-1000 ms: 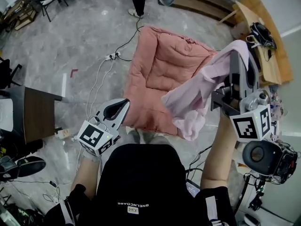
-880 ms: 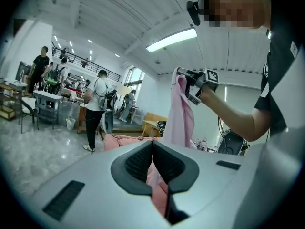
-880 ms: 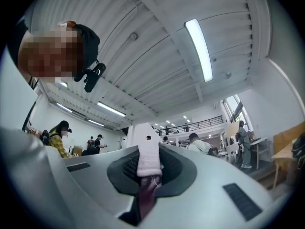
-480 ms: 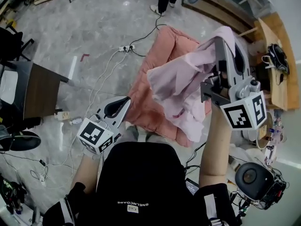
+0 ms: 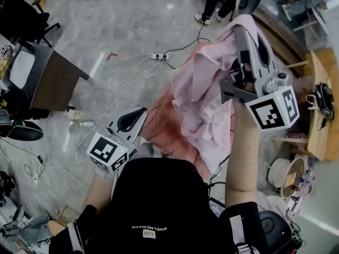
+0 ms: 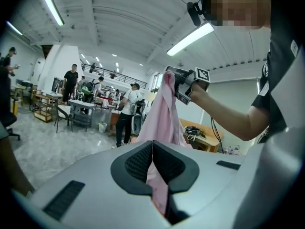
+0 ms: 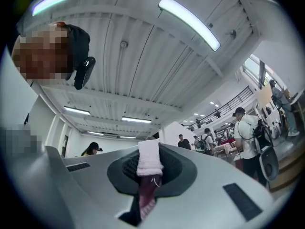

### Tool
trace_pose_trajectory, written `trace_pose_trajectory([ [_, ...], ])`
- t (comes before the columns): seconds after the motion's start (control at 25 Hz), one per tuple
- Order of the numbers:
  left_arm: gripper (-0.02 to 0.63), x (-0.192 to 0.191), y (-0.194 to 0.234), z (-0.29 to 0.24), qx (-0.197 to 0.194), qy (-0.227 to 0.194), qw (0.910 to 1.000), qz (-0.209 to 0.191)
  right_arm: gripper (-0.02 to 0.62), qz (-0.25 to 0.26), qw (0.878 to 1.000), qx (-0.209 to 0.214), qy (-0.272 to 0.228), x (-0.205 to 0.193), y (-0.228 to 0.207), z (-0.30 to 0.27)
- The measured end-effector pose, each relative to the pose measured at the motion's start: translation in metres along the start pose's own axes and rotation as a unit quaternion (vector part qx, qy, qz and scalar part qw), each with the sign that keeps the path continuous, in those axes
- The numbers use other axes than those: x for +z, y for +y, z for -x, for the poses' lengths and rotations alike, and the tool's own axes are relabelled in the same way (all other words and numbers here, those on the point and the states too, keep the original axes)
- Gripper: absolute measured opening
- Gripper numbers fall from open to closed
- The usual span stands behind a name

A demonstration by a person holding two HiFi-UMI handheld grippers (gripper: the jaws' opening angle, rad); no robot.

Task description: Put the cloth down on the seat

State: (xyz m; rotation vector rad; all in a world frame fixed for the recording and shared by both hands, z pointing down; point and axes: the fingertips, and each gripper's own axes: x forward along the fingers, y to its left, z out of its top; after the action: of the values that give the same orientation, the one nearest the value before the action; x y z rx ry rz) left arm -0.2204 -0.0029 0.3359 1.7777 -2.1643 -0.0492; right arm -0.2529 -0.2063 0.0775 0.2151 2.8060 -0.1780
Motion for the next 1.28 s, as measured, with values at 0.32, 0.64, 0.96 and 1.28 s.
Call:
trace_pose_trajectory([
  [0.32, 0.015, -0.001, 0.006, -0.004, 0.051, -0.003, 0.9986, 0.009, 0.038, -0.032, 0.998, 0.042, 0.031, -0.051, -0.014, -0.014],
  [0.64, 0.015, -0.018, -0.003, -0.016, 0.068, 0.011, 0.9974, 0.017, 0.038, -0.063, 0.993, 0.017, 0.101, -0.131, -0.050, 0.039],
  [0.96, 0.015, -0.024, -0.032, -0.037, 0.073, 0.024, 0.9970, 0.014, 0.038, -0.090, 0.984, -0.029, 0.151, -0.174, -0.099, 0.136],
  [1.28, 0.015, -0.040, -0.058, -0.063, 0.070, 0.038, 0.9968, 0.010, 0.038, -0.110, 0.966, -0.082, 0.218, -0.233, -0.136, 0.228],
])
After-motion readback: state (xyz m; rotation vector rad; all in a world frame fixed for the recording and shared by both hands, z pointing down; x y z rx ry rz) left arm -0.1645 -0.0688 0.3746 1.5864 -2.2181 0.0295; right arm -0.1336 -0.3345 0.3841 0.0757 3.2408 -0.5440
